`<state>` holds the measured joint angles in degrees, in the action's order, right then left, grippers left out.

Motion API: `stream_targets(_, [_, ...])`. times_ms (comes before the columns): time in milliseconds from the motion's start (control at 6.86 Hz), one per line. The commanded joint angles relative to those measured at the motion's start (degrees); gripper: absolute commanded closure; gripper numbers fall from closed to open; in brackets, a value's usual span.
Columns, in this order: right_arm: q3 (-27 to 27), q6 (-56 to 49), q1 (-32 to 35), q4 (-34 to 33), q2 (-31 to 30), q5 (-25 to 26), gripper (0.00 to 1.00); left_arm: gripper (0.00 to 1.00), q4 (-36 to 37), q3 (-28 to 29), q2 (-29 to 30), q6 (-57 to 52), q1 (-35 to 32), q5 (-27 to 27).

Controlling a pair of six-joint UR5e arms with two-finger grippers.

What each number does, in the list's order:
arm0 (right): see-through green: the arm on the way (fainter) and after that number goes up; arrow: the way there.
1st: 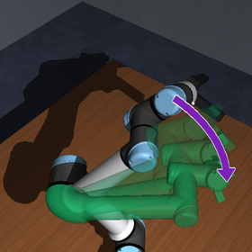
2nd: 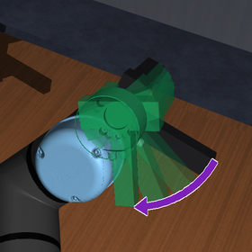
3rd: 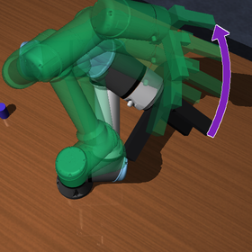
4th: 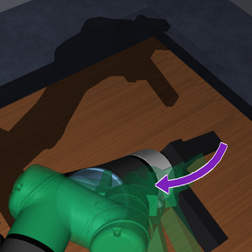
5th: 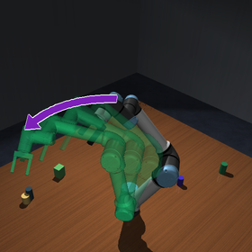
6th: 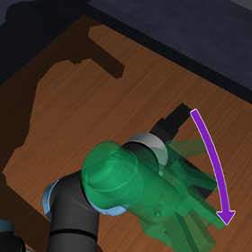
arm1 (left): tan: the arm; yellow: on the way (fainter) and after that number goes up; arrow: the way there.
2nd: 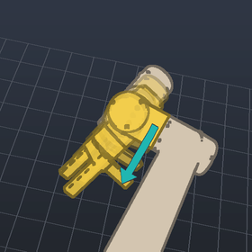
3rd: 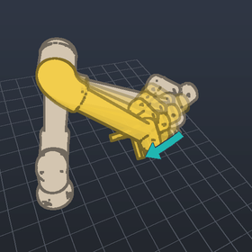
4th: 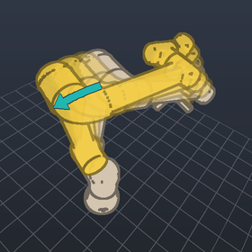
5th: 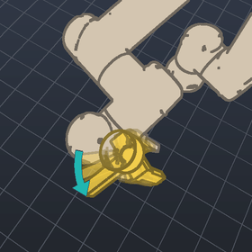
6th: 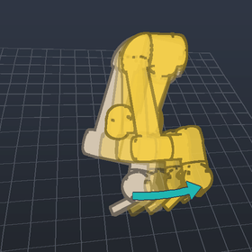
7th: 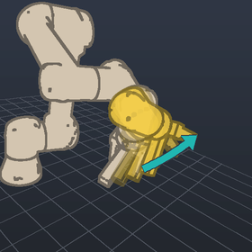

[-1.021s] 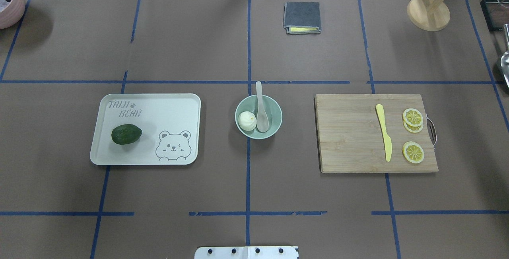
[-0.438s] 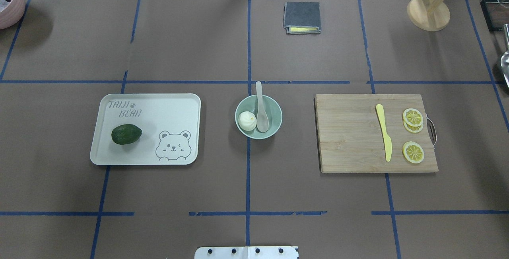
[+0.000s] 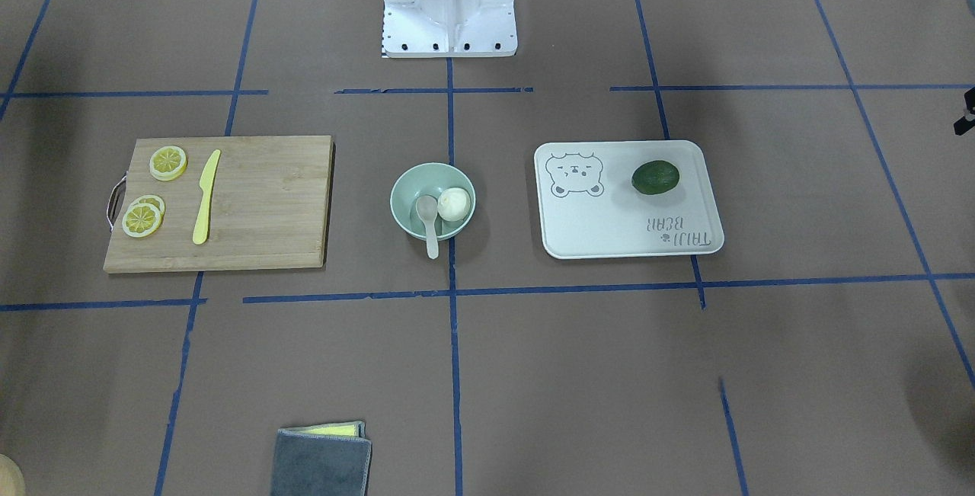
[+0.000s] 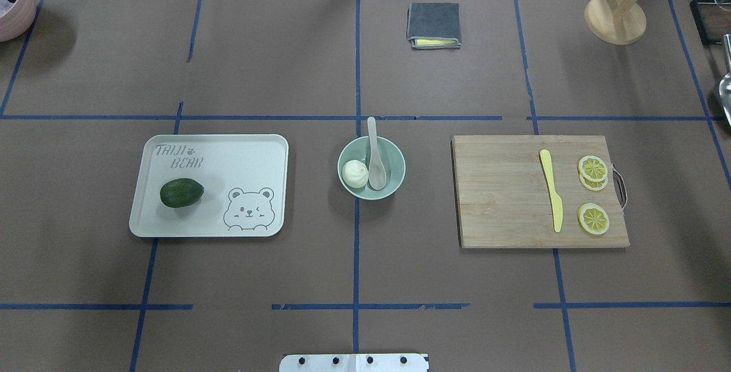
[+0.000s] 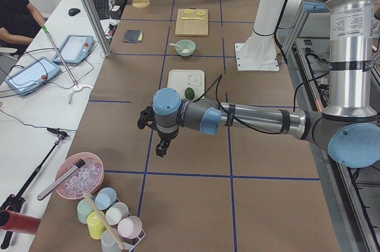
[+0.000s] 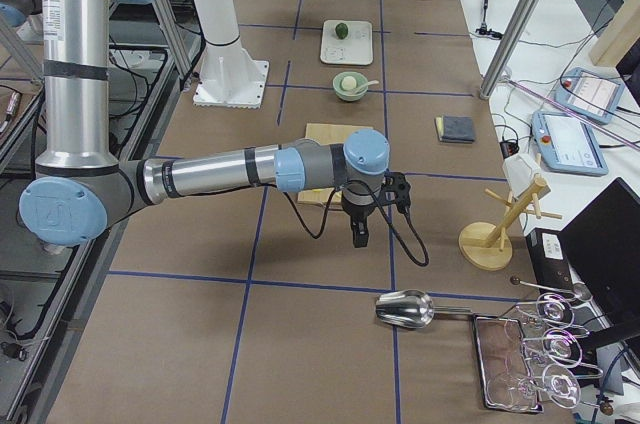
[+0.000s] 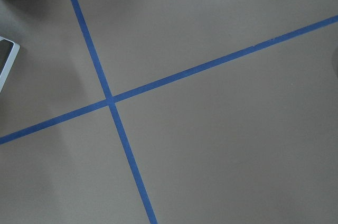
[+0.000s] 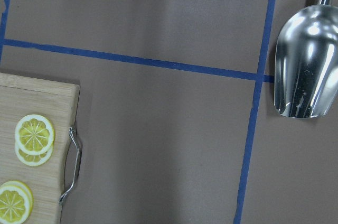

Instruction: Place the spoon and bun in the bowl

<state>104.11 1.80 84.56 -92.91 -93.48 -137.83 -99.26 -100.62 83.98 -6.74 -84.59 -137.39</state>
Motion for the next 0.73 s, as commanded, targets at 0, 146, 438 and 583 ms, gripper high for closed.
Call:
stream_targets(0, [-0.1, 0.1, 0.0, 0.2, 0.1, 0.1, 0.00, 0.00, -1.7, 0.7, 0.3, -0.1, 0.1, 0.6])
stream_targets(146, [-0.2, 0.1, 0.0, 0.4, 0.0, 0.1, 0.00, 0.00, -1.0, 0.9, 0.6, -0.2, 0.4, 0.5])
stream_targets(438, [-0.5, 0.1, 0.0, 0.5, 0.1, 0.0, 0.00, 0.00, 1.5, 0.0, 0.7, -0.3, 0.3, 0.5])
stream_targets(583, [-0.6, 0.1, -0.1, 0.5, 0.1, 0.0, 0.00, 0.00, 1.5, -0.2, 0.5, -0.3, 0.3, 0.5])
